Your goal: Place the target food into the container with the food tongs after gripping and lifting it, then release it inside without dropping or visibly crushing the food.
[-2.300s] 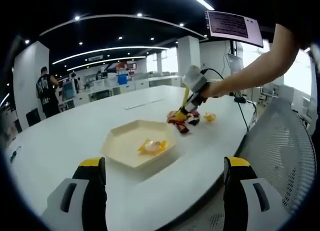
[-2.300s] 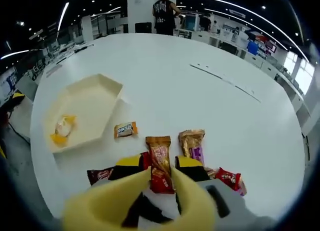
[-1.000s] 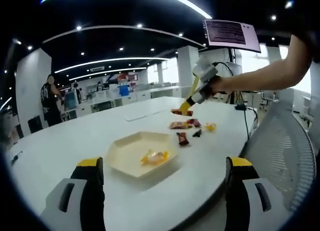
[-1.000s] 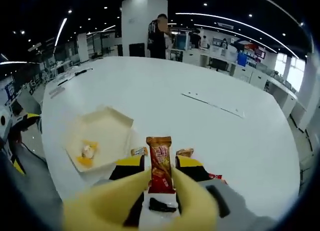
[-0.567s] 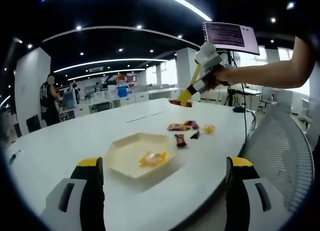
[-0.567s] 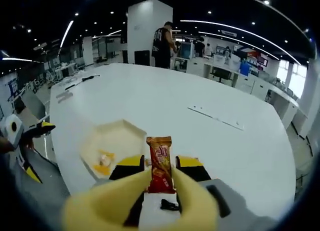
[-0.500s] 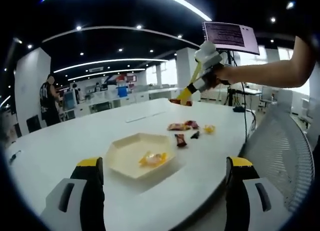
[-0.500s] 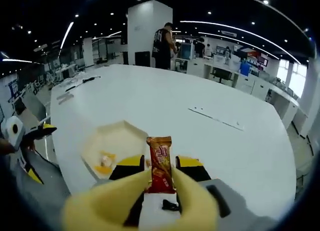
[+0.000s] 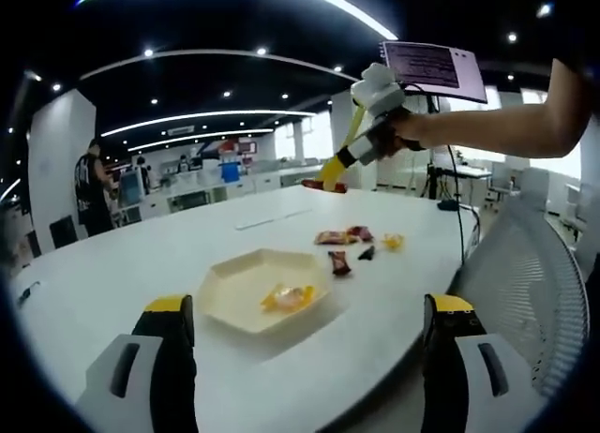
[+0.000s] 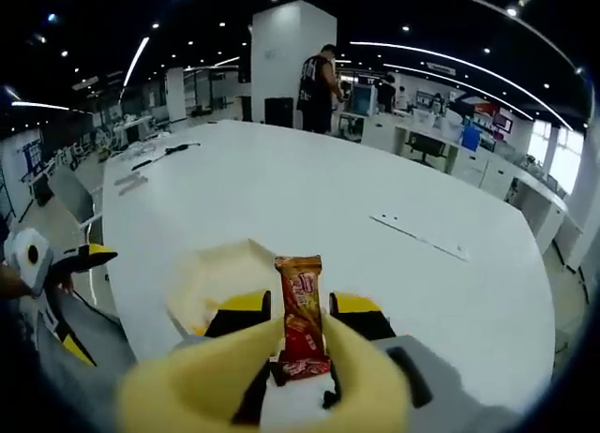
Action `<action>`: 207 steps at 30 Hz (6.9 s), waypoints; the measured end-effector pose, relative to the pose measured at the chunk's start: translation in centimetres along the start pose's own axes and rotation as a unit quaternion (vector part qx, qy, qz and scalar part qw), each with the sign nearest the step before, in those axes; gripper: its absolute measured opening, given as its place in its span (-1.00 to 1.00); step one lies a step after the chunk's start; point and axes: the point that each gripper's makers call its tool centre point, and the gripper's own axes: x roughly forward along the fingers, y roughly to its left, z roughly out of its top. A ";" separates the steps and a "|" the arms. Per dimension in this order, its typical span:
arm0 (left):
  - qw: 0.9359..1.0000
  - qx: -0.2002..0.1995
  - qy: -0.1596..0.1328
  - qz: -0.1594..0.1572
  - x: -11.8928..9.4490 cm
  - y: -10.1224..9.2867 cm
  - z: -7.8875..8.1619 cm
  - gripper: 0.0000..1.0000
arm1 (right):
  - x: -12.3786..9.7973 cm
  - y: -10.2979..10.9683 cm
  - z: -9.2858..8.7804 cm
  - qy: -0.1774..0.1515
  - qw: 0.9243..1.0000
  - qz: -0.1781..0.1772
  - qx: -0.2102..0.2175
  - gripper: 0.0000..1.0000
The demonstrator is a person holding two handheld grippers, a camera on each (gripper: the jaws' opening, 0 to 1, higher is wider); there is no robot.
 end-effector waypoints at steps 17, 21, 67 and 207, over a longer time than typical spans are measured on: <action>1.000 -0.005 0.003 0.007 -0.2 0.1 -0.2 0.94 | 5.2 5.7 2.5 -0.001 0.998 0.062 -0.024 -0.54; 1.000 -0.006 0.002 0.007 -0.2 0.1 -0.3 0.94 | 5.8 6.4 2.9 -0.003 0.997 0.074 -0.026 -0.51; 1.000 -0.014 0.002 0.019 -0.2 0.9 -0.3 0.86 | -5.1 -8.4 -12.9 0.073 0.993 -0.069 0.054 -0.45; 1.000 -0.021 0.007 0.013 -0.3 0.8 -0.5 0.76 | -0.6 -2.6 -1.4 -0.005 0.999 -0.041 0.030 -0.65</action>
